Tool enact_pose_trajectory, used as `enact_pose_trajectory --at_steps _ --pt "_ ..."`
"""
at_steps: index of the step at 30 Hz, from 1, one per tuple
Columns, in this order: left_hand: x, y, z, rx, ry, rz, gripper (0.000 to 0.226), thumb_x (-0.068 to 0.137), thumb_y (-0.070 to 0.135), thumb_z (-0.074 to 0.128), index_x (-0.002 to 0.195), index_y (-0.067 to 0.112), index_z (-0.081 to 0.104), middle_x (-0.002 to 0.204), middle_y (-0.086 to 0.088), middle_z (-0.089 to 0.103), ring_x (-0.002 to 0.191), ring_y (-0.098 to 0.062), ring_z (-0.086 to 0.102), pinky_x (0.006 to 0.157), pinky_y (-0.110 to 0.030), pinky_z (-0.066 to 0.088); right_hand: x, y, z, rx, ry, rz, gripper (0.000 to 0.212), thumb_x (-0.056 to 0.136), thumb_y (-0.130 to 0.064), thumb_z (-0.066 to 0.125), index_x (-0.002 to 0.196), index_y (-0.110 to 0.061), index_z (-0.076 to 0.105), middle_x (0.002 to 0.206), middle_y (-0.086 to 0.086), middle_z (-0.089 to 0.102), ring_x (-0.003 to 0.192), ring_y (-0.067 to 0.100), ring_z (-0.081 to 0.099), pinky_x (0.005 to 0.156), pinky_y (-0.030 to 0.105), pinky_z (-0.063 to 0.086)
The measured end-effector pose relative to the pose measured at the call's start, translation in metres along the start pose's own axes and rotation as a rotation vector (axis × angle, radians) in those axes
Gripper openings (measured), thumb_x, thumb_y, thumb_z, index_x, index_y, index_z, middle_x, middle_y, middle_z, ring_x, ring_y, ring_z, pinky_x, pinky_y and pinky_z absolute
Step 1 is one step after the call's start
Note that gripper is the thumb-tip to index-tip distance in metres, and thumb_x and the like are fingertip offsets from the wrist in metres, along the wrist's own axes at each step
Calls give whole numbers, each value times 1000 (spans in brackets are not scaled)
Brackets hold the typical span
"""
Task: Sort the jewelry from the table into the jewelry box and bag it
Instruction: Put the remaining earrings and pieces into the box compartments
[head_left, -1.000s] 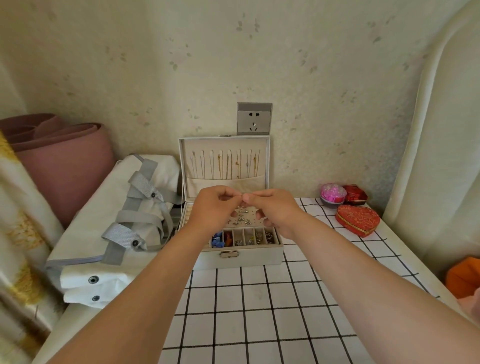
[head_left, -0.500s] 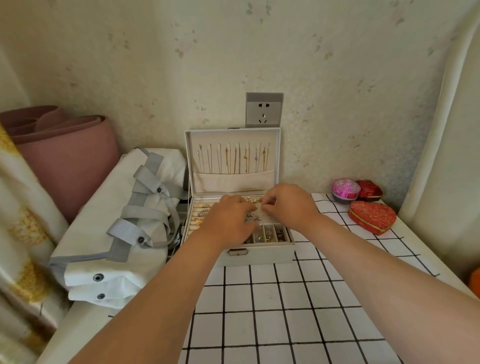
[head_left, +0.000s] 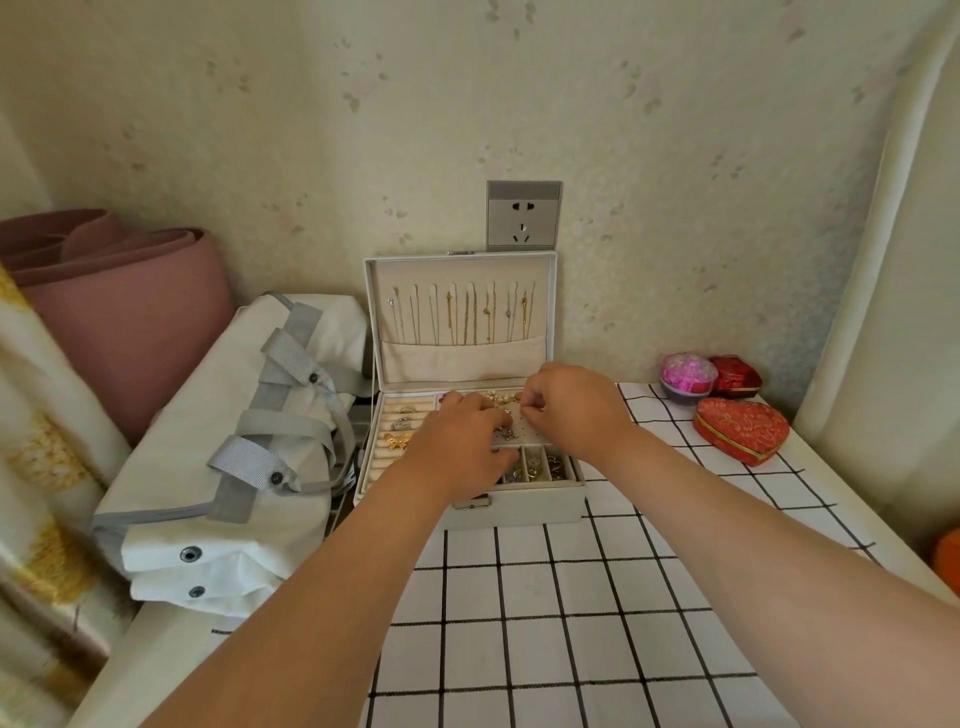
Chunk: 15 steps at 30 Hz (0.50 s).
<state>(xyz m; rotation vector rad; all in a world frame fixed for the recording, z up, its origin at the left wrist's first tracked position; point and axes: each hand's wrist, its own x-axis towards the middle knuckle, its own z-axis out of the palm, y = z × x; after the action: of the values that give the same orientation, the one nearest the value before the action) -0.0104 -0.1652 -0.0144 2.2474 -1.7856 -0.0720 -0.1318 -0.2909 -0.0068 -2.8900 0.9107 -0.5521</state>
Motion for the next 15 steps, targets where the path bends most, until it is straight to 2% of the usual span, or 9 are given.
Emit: enact_pose_trajectory --at_steps 4,11,15 --pt "0 0 0 2 -3 -2 53 90 46 58 139 27 51 141 3 47 131 -21 32 109 -40 34 0 0 -2 2 -19 0 12 91 -25 61 84 -26 71 94 -7 61 82 16 59 64 25 37" --pt "0 0 0 2 3 0 52 90 46 59 138 27 52 140 3 48 130 -21 33 109 -40 35 0 0 -8 94 -66 53 12 88 -23 63 84 -28 73 88 -11 70 81 11 63 70 27 52" --pt "1 0 0 -7 1 -4 52 90 45 59 138 27 52 140 4 48 130 -20 32 109 -39 35 1 -2 -4 53 -48 55 14 88 -23 61 79 -30 69 82 -11 65 77 12 61 66 27 50"
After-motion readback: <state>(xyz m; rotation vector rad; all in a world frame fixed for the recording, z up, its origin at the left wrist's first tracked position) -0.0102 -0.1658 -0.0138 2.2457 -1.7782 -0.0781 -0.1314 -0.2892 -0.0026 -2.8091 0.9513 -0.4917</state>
